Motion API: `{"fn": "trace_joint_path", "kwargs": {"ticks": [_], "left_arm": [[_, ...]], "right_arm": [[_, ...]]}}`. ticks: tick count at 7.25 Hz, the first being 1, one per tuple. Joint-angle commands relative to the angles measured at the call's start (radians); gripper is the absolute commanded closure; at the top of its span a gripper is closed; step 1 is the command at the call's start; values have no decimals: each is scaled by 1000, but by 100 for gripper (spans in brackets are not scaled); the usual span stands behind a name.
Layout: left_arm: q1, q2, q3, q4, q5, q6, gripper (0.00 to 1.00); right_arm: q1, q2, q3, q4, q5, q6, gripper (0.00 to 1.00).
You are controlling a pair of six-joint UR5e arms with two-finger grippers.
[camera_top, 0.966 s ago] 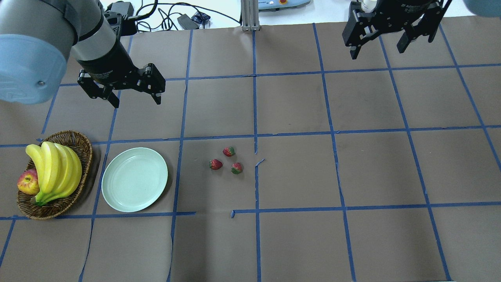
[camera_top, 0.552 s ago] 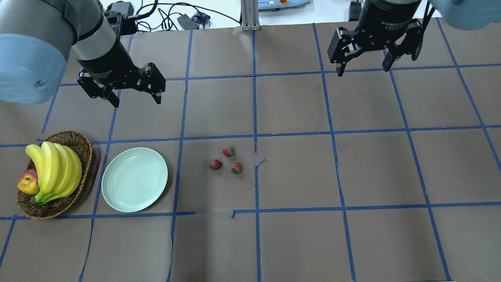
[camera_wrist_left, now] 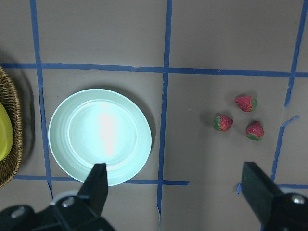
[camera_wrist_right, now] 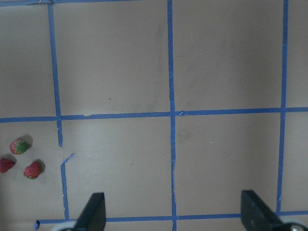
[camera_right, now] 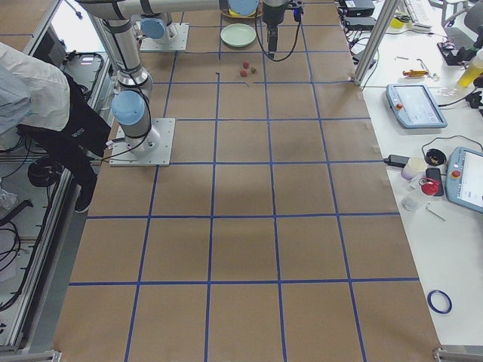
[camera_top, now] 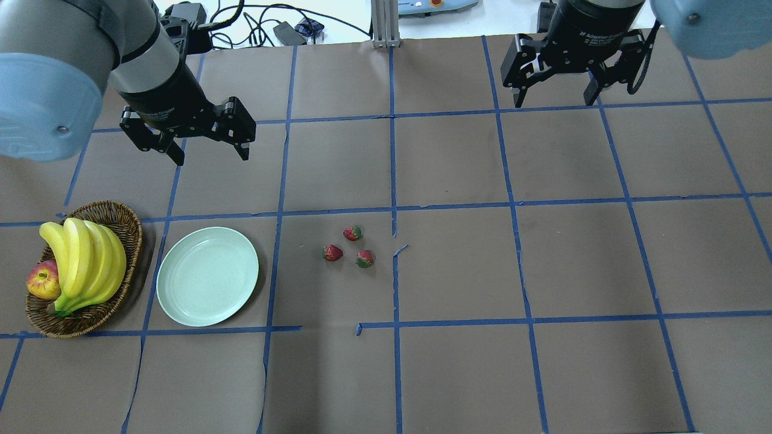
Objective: Collect all strawberries into plate
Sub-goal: 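Move the left gripper to the strawberry cluster and grasp one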
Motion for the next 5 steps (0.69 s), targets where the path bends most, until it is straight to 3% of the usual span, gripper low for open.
{"fn": "trace_joint_path", "kwargs": {"ticks": [1,3,5], "left_arm": [[0,0,0,0,0,0,0],[-18,-8,-27,2,9,-37,0],[-86,-64,-118,181,23,-52,2]], "right_arm": [[0,1,2,-7,0,1,0],[1,-1,4,-4,0,-1,0],[1,-1,25,-13,0,-1,0]]}}
